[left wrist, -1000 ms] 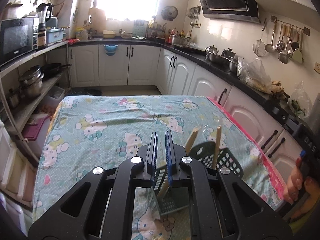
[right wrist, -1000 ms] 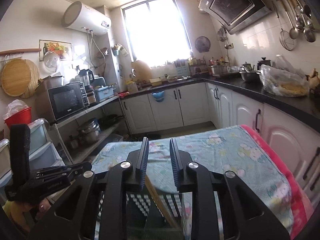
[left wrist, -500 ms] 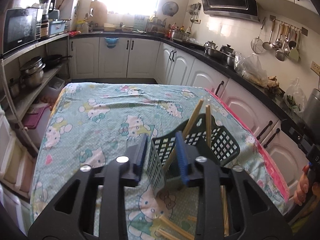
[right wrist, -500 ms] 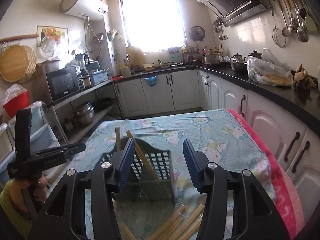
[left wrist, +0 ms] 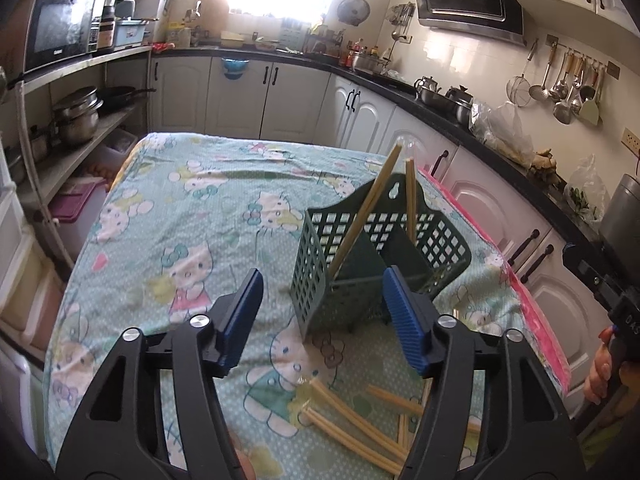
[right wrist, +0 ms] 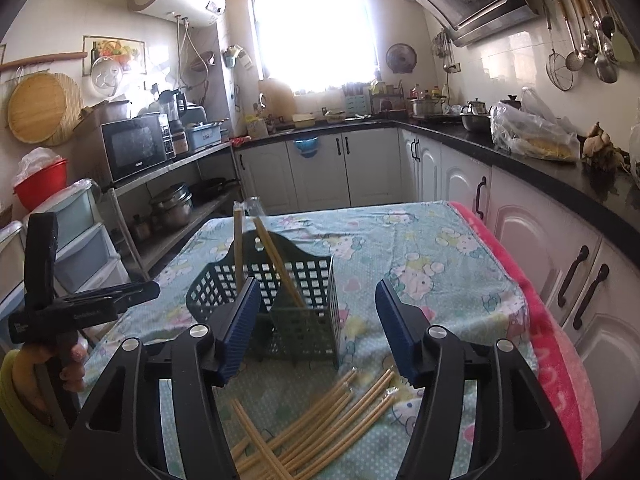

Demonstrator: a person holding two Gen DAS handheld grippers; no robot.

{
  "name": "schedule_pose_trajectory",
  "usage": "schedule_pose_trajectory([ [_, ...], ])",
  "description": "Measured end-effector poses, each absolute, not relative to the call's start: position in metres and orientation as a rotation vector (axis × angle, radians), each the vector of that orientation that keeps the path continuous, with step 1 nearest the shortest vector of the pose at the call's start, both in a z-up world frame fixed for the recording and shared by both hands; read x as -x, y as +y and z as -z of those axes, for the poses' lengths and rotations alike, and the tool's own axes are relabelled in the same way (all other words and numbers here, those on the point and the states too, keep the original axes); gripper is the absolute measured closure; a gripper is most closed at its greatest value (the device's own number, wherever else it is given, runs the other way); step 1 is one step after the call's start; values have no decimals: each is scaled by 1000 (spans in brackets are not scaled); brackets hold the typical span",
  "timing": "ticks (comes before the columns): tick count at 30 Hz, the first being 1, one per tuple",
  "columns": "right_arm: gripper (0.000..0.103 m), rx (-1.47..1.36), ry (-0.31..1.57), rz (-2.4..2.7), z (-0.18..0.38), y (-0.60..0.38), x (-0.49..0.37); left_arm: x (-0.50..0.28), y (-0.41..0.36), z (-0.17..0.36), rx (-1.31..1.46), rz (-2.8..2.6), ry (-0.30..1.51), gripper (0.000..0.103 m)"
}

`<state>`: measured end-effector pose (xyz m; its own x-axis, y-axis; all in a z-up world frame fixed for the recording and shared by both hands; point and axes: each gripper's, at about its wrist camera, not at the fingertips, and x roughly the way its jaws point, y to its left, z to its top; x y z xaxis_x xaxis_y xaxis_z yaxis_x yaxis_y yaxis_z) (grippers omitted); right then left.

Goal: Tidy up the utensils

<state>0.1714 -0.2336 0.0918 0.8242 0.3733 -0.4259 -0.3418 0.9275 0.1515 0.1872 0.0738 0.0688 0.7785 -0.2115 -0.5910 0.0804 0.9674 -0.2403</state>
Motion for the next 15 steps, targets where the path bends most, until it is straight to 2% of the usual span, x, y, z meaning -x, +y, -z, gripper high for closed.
schedule_pose_trajectory([
  [4,43,-66,479,-394,-86,-233,-166,-181,72,-62,214,163,677,41],
  [15,43,-37,549,-417,-61,-234,-159,-175,75,-36,251,156,740,40],
])
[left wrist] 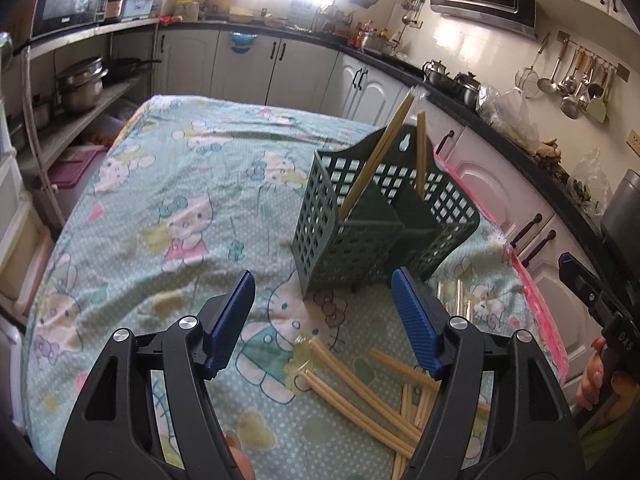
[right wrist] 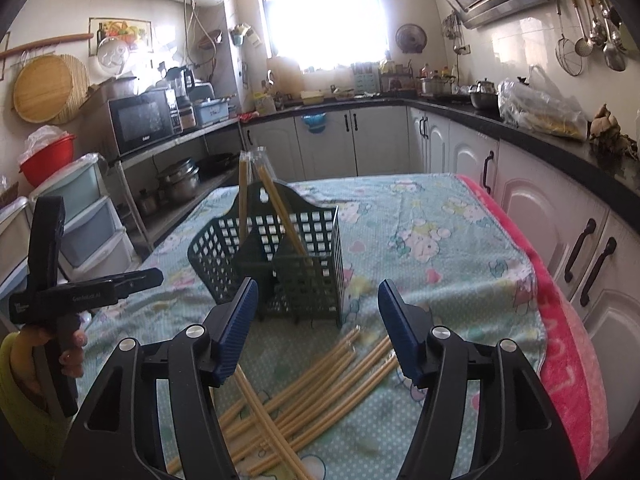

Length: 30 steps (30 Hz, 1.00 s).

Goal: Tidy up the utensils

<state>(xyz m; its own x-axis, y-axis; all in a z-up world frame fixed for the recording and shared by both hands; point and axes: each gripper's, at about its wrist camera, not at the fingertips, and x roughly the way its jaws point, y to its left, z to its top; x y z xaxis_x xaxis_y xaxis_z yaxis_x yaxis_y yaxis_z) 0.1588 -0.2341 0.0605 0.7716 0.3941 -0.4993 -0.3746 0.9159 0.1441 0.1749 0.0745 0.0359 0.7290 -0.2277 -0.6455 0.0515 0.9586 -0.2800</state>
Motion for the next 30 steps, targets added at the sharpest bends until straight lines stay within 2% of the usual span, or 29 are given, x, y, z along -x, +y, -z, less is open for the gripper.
schedule_pose_trajectory([
  [4,43,-22,580,-422,-48,-233,-159,-176,71,-23,257,163,776,41],
  [13,43,-14,655,-423,-22,-238,-165,-182,64,15,290,179,880,54],
  [27,44,-69,791,-394,14,-252,-194,-199,64,46,319,153,959,59],
  [30,46,-72,810,-398,20,-252,-199,-201,64,50,324,152,975,65],
])
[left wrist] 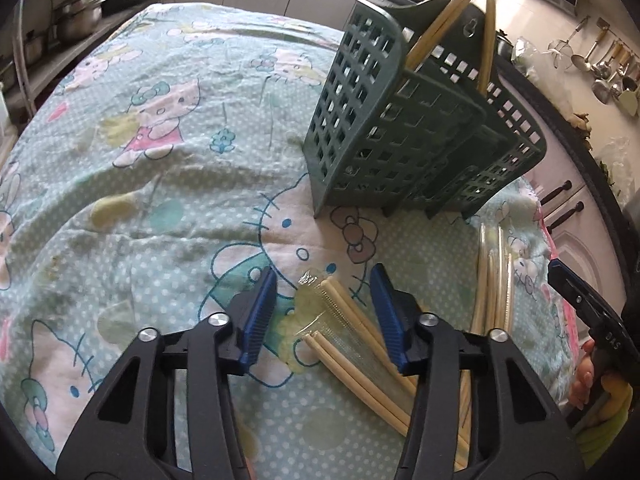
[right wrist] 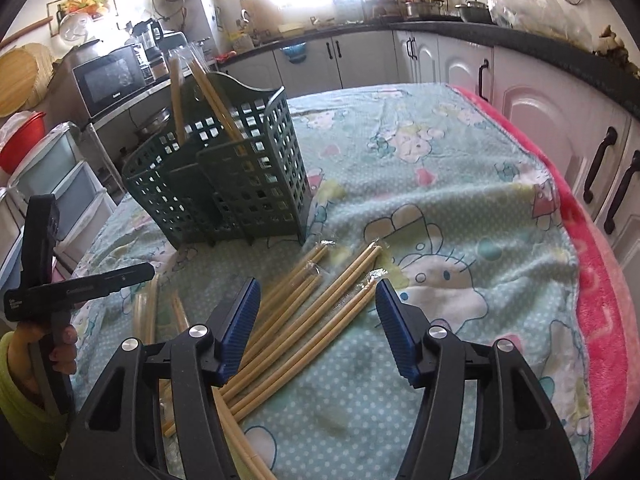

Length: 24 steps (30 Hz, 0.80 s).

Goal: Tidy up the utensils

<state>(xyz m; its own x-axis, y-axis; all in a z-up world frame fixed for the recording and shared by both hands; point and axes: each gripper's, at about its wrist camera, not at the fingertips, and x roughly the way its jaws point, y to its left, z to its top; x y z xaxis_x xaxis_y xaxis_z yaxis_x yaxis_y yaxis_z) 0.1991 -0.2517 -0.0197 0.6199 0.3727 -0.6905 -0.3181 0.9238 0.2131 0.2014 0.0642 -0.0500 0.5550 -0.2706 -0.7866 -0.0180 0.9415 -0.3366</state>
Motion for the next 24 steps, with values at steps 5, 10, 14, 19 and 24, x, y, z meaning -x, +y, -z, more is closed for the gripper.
schedule_pose_trajectory([
  [5,46,-81,823,-402,24,-250,-206,-205,62,53,321,154,991,70],
  [10,47,-80,850,-384,26,-253,-218,-209,54,54,300,154,998,76],
  [14,47,-86,895,-368,33,-256,-234,-211,48,55,295,160,1002,88],
  [19,53,-110,947,-350,43,-261,-258,-215,44,55,287,163,1001,93],
  [24,61,-171,998,-315,55,-270,-279,-219,45,53,306,161,1001,97],
])
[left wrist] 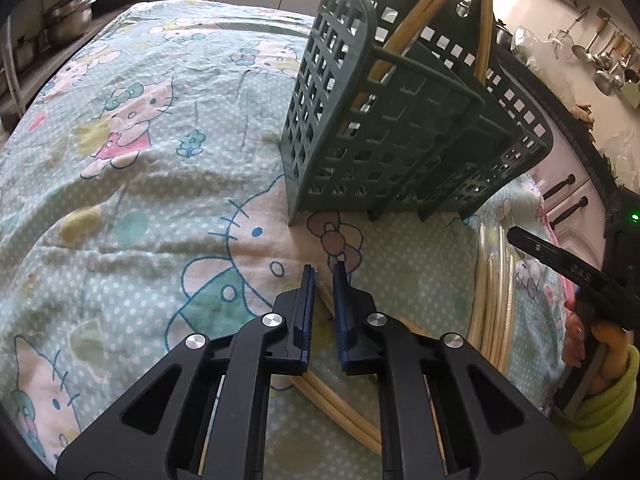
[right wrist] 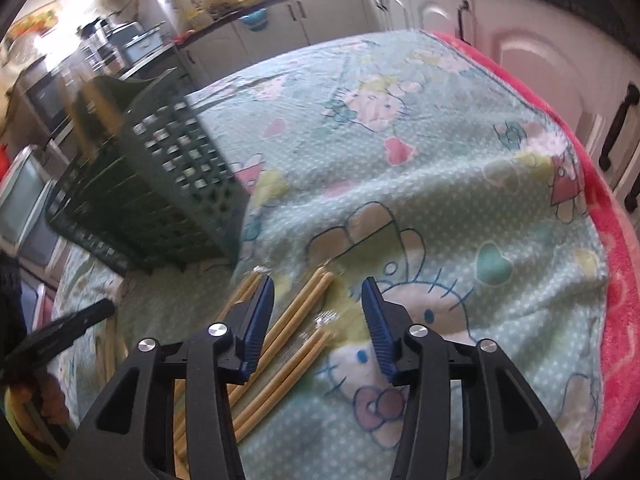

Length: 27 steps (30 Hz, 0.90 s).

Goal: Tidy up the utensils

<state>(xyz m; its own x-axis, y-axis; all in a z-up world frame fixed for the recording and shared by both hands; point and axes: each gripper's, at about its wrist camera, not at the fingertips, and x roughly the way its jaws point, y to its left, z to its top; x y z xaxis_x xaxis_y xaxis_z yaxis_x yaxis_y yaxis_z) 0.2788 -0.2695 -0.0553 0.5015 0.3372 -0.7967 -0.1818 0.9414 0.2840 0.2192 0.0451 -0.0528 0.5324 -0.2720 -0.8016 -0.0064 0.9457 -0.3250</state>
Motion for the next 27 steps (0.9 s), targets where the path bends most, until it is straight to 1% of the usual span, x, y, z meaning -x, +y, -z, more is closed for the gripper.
schedule_pose_trajectory([
  [2,66,-200,1025,-313,61,-272,-286,-220,46,52,307,159,997,97],
  [6,67,-194,1031,-310,64,-269,-293,-221,50,47,311,150,979,98],
  [9,71,-147,1025,-300,65,-263,-294,-220,54,41,315,142,958,98],
  [12,78,-92,1012,-279,66,-256,-293,-220,55,35,320,139,941,98],
  [14,86,-93,996,-264,65,-256,-291,-220,55,31,323,139,930,98],
  [17,91,-123,977,-255,64,-261,-288,-219,56,25,326,140,920,99],
  [20,94,-190,961,-265,60,-271,-285,-217,56,20,328,141,908,99],
  [27,95,-314,882,-308,39,-292,-272,-215,58,9,342,141,876,99],
])
